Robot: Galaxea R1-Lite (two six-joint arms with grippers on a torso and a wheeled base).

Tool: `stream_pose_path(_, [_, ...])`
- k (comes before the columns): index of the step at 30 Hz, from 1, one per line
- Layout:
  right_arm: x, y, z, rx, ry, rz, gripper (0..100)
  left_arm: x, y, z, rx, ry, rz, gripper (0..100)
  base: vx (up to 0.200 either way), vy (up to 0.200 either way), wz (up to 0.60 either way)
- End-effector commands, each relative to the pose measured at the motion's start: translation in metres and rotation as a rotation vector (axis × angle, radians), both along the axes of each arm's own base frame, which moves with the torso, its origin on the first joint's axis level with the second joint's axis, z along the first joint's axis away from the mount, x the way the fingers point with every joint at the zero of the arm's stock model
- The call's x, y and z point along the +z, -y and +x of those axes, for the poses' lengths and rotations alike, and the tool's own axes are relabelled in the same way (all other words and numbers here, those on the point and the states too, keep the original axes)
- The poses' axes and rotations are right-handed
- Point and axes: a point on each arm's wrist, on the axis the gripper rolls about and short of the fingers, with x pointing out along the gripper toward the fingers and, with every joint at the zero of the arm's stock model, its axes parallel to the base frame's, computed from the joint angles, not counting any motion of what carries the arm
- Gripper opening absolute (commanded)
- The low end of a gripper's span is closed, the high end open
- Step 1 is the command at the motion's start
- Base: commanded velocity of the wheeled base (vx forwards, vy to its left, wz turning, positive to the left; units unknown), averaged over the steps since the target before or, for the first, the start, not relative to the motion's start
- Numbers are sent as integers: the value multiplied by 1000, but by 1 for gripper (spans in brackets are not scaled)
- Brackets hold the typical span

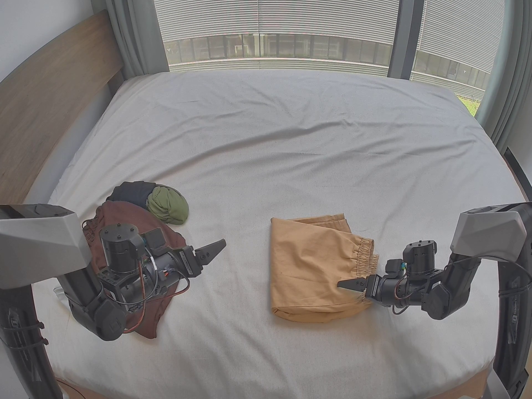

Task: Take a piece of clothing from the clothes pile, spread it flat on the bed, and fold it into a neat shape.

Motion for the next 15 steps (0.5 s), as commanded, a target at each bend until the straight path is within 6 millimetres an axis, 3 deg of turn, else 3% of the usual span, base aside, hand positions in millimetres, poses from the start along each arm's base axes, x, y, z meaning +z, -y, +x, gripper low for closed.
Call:
stream_pose_path(1, [-6, 0, 1, -5, 10, -1, 100, 0, 0, 0, 0, -1, 0, 100, 0, 0, 0])
stream_pose_path(6, [-8, 0, 1, -6, 13, -1, 100, 0, 0, 0, 0, -1, 0, 100, 0, 0, 0])
stream_pose_path(7, [-8, 0, 1, -6, 13, -1, 0, 0, 0, 0, 0, -1, 0, 100, 0, 0, 0])
stream_pose_path(15, [-8, 1, 1, -6, 12, -2, 0, 0, 0, 0, 0, -1, 0, 100, 0, 0, 0])
